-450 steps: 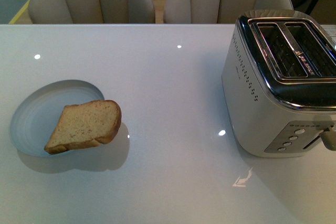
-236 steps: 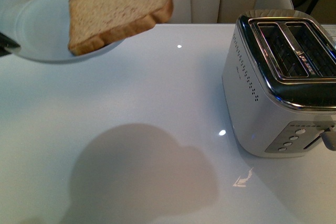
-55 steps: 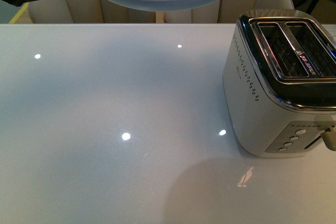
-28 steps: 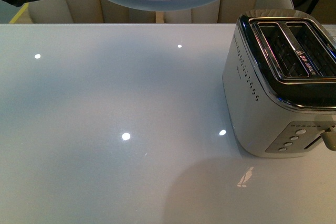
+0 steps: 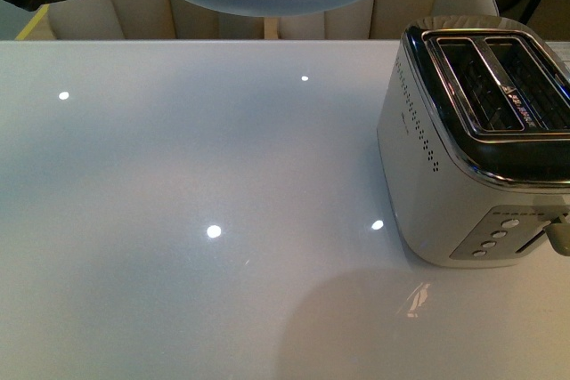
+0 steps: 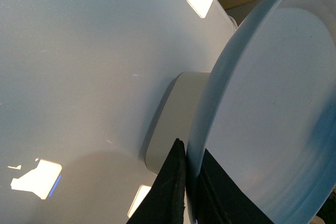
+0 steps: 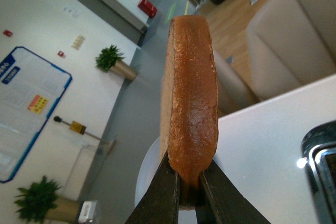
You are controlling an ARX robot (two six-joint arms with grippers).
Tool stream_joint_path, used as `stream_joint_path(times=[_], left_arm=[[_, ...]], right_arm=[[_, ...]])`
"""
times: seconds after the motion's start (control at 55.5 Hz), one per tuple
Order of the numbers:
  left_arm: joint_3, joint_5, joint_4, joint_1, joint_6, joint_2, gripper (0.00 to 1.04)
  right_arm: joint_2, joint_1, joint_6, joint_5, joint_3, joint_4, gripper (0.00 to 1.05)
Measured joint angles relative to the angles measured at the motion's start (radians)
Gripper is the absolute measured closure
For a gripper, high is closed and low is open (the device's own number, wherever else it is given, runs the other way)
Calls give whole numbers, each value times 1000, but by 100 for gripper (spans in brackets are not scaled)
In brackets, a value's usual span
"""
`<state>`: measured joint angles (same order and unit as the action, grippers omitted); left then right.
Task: Left arm holds plate, right arm toasts bread
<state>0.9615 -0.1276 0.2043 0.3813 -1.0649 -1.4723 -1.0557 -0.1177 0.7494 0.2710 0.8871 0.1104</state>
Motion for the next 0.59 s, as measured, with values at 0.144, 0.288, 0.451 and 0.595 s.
stream_joint_path(times=[0.144, 0.288, 0.451, 0.595], left_arm=[[0, 0, 0, 0, 0, 0, 102], [0, 0, 0, 0, 0, 0, 102], [0, 0, 0, 0, -1, 0, 102], [0, 0, 0, 0, -2, 0, 102]], right_arm=[[23, 33, -138, -23, 20, -35, 102], [18, 37, -298, -83, 10, -53, 102], [-13, -19, -479, -200, -34, -46, 102], [-68, -88, -589, -286, -83, -13, 102]])
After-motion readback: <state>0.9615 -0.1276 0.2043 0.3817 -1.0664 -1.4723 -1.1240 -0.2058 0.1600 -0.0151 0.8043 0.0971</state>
